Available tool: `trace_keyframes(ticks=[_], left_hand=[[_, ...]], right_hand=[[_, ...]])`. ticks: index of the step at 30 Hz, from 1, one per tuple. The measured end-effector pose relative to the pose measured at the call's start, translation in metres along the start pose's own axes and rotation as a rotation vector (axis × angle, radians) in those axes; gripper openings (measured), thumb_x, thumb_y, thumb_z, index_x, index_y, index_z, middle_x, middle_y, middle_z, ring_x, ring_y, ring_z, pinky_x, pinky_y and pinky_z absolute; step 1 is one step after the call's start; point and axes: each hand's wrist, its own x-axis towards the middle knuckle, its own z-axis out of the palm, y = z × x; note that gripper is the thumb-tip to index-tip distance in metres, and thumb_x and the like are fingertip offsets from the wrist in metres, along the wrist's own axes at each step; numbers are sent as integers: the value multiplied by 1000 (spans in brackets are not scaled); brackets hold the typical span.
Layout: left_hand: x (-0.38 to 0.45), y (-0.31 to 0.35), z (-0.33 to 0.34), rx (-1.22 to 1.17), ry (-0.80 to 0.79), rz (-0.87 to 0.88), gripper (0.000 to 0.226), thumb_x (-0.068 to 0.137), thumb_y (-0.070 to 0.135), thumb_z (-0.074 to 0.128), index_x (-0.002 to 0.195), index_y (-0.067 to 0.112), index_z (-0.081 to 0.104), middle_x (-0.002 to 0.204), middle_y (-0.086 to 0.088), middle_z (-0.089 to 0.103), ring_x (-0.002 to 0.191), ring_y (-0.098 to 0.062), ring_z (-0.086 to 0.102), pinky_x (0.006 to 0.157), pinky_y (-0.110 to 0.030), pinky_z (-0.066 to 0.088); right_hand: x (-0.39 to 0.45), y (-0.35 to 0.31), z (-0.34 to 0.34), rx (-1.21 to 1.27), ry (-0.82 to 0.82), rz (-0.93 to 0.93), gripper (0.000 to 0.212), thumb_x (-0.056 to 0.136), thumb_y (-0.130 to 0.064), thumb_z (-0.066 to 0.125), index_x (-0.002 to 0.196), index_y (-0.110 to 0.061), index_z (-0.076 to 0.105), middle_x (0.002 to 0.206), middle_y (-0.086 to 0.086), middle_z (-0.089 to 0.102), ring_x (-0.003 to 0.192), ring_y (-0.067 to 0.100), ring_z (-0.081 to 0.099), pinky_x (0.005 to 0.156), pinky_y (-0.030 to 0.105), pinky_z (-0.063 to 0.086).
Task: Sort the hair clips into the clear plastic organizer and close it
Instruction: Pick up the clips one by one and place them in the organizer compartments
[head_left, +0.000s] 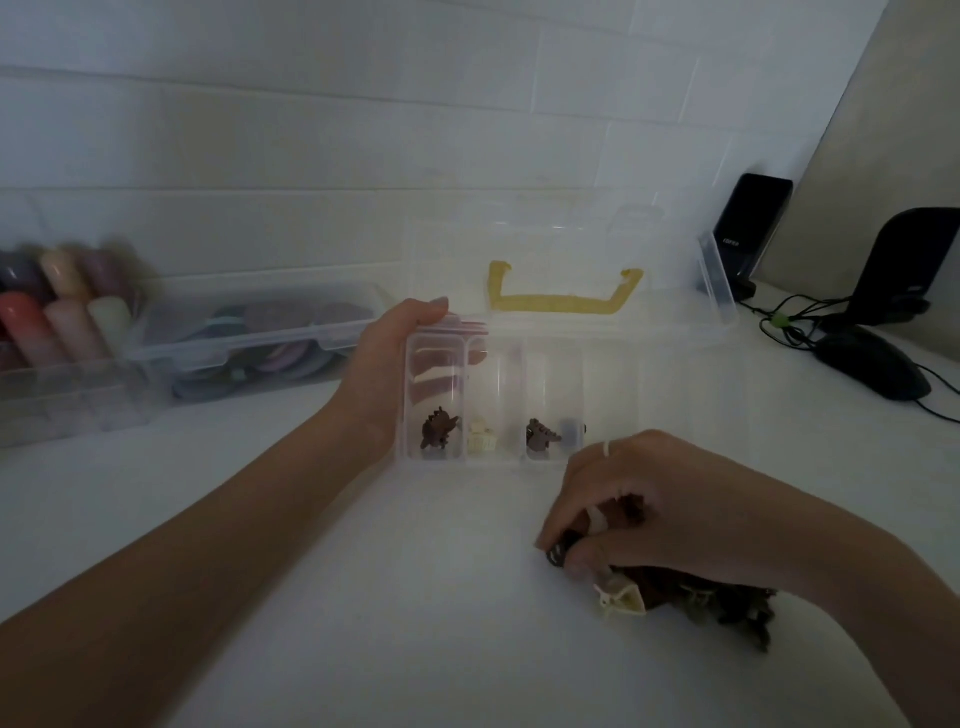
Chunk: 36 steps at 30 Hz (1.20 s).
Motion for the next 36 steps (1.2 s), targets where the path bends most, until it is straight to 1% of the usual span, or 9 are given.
trace_keyframes(ticks=[3,6,10,13,17,21,25,31,36], left_hand=[[1,-1,-2,-5,-10,-12,16,82,27,53,90,15,60,89,-5,70,80,-21,68,70,-30,51],[1,-1,-3,-18,-6,-49,26,78,30,55,99,15,59,93,-6,69,77,-21,68,66,-29,52],[2,3,-6,-19,9,-18,15,78,27,55,86,15,60,82,-4,70,76,-20,69,66,-28,51],[1,9,-8,-31,11,-37,18,84,26,48,78,13,59,70,0,70,65,-16,68,62,-25,51],[-1,12,-7,-31,4,-41,21,86,26,45,75,13,58,65,1,69,62,-15,68,64,-26,51],[-1,11,-5,-29,7,-40,21,86,24,45,74,14,58,65,1,70,63,-15,69,64,-25,51],[0,9,-5,-29,15,-39,19,85,25,46,76,13,58,66,0,70,64,-16,68,64,-27,50],[2,9,-6,-20,37,-38,20,84,25,48,74,13,59,67,-1,69,64,-17,67,67,-30,48],[4,9,-8,-15,48,-47,17,83,26,49,79,13,59,68,-2,69,64,-18,68,65,-29,49]], right_hand=[[-1,-3,-1,182,134,-76,17,73,-29,75,89,-33,74,88,-19,69,77,7,64,66,20,50],[-1,-5,-4,272,397,-96,21,73,-22,72,91,-33,73,82,-21,70,73,7,65,61,25,52],[1,7,-10,209,840,-85,19,76,-12,72,85,-22,59,95,-17,68,79,8,64,64,18,51],[-1,20,-14,1,931,-1,23,77,-18,71,83,-28,52,95,-19,67,79,9,57,62,19,45],[2,27,-7,-163,891,32,19,74,-36,70,81,-25,56,88,-22,62,76,3,50,62,9,38],[7,35,1,-316,685,-69,10,81,-30,64,90,-25,66,101,-12,68,90,8,52,73,18,43],[7,38,0,-420,558,-142,24,87,-33,52,96,-23,73,105,-3,67,88,10,52,76,22,43],[-8,12,-21,-143,363,-66,17,75,-47,60,80,-36,71,74,-21,64,66,6,58,58,13,42],[-22,2,-29,-433,126,170,25,75,-63,51,98,-59,59,61,-41,54,74,-14,49,56,11,33]])
